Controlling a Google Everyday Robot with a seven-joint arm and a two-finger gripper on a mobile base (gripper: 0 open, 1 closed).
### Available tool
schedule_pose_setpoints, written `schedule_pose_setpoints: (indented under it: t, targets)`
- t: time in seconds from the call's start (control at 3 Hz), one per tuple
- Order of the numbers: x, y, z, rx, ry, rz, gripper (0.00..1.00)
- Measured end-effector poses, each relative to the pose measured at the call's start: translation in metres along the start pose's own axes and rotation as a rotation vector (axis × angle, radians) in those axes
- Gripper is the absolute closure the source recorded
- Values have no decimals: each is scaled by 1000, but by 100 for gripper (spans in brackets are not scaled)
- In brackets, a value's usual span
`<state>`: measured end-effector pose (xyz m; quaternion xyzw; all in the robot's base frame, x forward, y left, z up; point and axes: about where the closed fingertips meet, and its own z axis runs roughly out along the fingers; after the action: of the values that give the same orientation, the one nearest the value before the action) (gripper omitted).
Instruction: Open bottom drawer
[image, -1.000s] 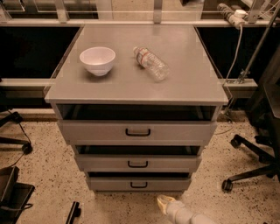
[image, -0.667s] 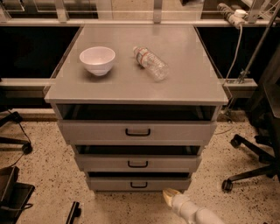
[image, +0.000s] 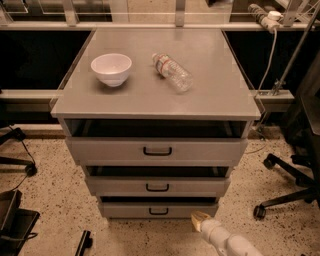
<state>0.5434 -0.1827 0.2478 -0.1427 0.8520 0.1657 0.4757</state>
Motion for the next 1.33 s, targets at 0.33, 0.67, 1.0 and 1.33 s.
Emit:
schedule_pose_setpoints:
  t: [0.33,0.67,1.0,1.33]
  targets:
    - [-12,-6,16,5,-34,-25,100]
    - [-51,-21,46,33,-111,-95,100]
    - [-51,-21,46,33,-111,-95,100]
    - [-49,-23,55,47,-102,-114,100]
